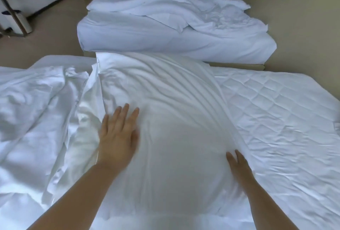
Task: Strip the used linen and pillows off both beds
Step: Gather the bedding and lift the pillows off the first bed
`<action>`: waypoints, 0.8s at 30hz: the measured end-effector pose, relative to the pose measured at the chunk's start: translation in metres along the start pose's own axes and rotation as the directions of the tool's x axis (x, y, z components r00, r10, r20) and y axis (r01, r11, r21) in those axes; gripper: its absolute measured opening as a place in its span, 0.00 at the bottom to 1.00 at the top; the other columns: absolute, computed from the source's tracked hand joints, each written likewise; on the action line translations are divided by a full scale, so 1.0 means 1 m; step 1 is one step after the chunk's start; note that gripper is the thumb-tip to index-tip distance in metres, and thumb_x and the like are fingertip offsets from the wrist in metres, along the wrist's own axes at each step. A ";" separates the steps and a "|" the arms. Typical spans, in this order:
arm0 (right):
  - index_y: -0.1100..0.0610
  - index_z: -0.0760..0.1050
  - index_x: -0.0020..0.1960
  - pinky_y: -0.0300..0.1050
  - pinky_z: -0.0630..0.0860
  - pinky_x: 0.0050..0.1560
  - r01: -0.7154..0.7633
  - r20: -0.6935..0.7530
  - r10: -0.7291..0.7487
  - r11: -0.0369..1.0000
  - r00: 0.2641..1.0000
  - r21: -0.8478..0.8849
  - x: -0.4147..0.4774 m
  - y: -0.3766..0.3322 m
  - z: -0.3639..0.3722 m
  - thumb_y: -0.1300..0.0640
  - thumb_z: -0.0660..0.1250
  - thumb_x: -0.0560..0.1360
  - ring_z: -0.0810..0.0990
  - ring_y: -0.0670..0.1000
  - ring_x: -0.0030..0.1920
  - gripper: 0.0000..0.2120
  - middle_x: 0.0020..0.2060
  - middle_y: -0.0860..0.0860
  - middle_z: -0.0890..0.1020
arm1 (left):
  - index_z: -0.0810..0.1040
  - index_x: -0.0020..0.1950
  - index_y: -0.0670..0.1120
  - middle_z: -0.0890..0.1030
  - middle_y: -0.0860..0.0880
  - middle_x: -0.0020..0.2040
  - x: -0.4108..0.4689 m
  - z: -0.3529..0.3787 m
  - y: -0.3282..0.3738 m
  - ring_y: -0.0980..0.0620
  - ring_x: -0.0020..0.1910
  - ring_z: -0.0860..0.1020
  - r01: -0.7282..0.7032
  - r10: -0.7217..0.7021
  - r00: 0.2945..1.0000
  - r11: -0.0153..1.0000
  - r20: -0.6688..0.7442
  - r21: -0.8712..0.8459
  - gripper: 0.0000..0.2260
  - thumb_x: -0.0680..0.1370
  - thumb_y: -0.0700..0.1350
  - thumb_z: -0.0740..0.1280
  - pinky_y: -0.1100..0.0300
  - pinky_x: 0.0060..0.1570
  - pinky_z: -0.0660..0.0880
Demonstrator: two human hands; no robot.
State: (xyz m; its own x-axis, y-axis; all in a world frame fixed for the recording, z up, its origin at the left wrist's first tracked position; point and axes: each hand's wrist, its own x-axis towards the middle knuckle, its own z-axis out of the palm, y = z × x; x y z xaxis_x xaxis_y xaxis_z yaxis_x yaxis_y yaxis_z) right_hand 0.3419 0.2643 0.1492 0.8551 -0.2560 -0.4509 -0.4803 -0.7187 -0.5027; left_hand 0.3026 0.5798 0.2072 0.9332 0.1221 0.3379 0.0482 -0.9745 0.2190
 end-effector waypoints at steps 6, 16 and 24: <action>0.58 0.54 0.75 0.54 0.61 0.70 -0.187 0.084 0.168 0.865 0.982 0.466 0.029 0.032 -0.012 0.43 0.58 0.77 0.64 0.60 0.70 0.33 0.72 0.59 0.62 | 0.56 0.75 0.50 0.57 0.46 0.76 -0.008 0.027 0.010 0.48 0.75 0.58 0.088 -0.149 0.938 0.976 0.314 0.201 0.37 0.72 0.64 0.31 0.55 0.66 0.36; 0.65 0.72 0.62 0.46 0.75 0.42 -0.206 0.333 0.040 0.853 0.942 0.480 0.024 0.049 -0.036 0.47 0.65 0.74 0.79 0.55 0.45 0.25 0.45 0.56 0.80 | 0.42 0.75 0.56 0.42 0.52 0.77 -0.025 0.026 0.013 0.52 0.76 0.42 0.474 -0.502 0.779 0.864 0.375 0.171 0.27 0.80 0.56 0.51 0.42 0.71 0.48; 0.60 0.74 0.50 0.41 0.71 0.36 0.135 0.031 -0.202 0.754 0.979 0.643 -0.049 -0.028 -0.109 0.55 0.64 0.76 0.77 0.50 0.38 0.08 0.39 0.52 0.78 | 0.40 0.75 0.56 0.42 0.52 0.77 -0.040 0.002 0.004 0.53 0.76 0.41 0.491 -0.465 0.742 0.867 0.484 0.081 0.26 0.81 0.55 0.50 0.45 0.72 0.46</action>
State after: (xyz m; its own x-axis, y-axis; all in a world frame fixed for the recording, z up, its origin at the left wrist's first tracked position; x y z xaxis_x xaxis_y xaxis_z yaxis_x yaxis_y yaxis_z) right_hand 0.3345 0.2264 0.2655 0.9280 -0.0856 -0.3627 -0.3721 -0.1606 -0.9142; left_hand 0.2659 0.5703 0.1929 0.8419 0.4524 -0.2941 0.5287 -0.8005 0.2822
